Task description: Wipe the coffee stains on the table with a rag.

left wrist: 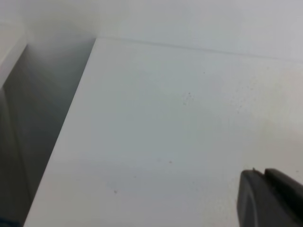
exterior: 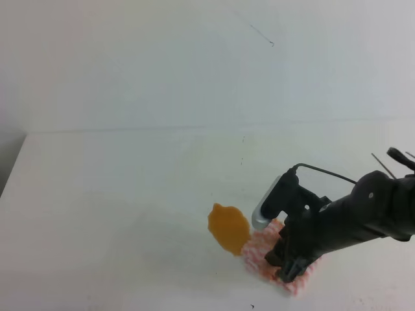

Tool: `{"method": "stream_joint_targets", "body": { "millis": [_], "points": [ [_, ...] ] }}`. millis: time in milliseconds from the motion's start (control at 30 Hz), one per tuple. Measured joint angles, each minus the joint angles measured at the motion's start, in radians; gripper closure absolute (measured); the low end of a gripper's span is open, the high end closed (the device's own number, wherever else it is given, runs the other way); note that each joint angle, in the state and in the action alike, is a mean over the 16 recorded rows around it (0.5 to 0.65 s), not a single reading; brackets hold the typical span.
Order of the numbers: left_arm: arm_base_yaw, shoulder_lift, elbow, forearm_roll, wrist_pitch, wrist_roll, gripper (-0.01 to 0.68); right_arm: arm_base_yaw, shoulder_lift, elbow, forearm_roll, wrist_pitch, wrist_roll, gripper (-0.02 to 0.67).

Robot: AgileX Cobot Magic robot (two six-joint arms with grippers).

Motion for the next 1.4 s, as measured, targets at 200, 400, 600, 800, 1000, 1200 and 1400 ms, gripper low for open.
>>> {"method": "stream_joint_targets", "body": {
  "millis": [200,400,600,800,1000,1200,1400],
  "points": [
    [0.000,0.000,0.000,0.000,0.000,0.000,0.674,0.003,0.072,-0.037,0.005,-0.013,-0.003,0.275],
    [0.000,0.000,0.000,0.000,0.000,0.000,0.674,0.002,0.099,-0.046,0.006,-0.019,-0.006,0.411],
    [0.000,0.000,0.000,0.000,0.000,0.000,0.674,0.002,0.097,-0.047,0.000,-0.062,0.010,0.546],
    [0.000,0.000,0.000,0.000,0.000,0.000,0.674,0.000,0.105,-0.057,-0.003,-0.175,0.034,0.609],
    [0.000,0.000,0.000,0.000,0.000,0.000,0.674,-0.003,0.166,-0.135,0.053,-0.232,0.054,0.614],
    [0.000,0.000,0.000,0.000,0.000,0.000,0.674,0.010,0.267,-0.296,0.126,-0.129,0.099,0.615],
    [0.000,0.000,0.000,0.000,0.000,0.000,0.674,0.062,0.346,-0.451,0.147,0.030,0.183,0.618]
  ]
}}
